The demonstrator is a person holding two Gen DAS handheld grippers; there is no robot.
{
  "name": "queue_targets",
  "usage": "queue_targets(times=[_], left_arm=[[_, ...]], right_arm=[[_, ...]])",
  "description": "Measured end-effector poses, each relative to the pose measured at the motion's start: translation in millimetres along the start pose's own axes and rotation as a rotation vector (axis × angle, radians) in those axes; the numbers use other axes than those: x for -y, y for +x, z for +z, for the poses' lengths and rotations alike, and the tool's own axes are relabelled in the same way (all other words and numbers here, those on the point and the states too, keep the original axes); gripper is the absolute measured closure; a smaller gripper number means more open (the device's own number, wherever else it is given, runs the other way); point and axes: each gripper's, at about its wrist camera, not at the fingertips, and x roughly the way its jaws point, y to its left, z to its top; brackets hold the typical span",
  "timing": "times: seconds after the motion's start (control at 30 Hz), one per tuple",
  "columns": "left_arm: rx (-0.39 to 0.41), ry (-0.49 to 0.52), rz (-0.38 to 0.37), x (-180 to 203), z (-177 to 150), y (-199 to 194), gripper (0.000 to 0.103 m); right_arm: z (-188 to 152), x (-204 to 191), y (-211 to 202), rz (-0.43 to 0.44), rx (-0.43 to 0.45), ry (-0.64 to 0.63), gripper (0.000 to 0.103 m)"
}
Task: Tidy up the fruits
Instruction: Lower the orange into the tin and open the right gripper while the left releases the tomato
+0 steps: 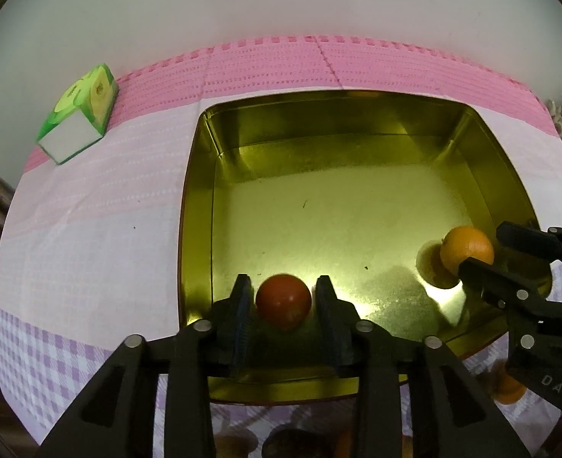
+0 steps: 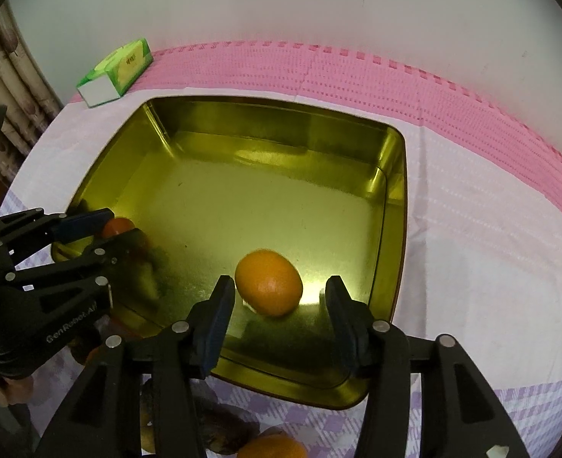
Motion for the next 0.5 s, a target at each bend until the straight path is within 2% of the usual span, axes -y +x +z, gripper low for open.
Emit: queue_targets(times=[0.23, 0.5], left_arm=[[0.049, -0.010, -0.013, -1.2, -0.7, -18.5, 0.056], [0.101, -0.035, -0.026, -9.2, -9.3, -45.5, 0.049]], right_arm=[[-1.4, 1.2, -24.6, 0.008, 0.059, 0.013, 0.055], [-21.6, 14.9, -51.3, 0.004, 0.090, 0.052, 0.054]])
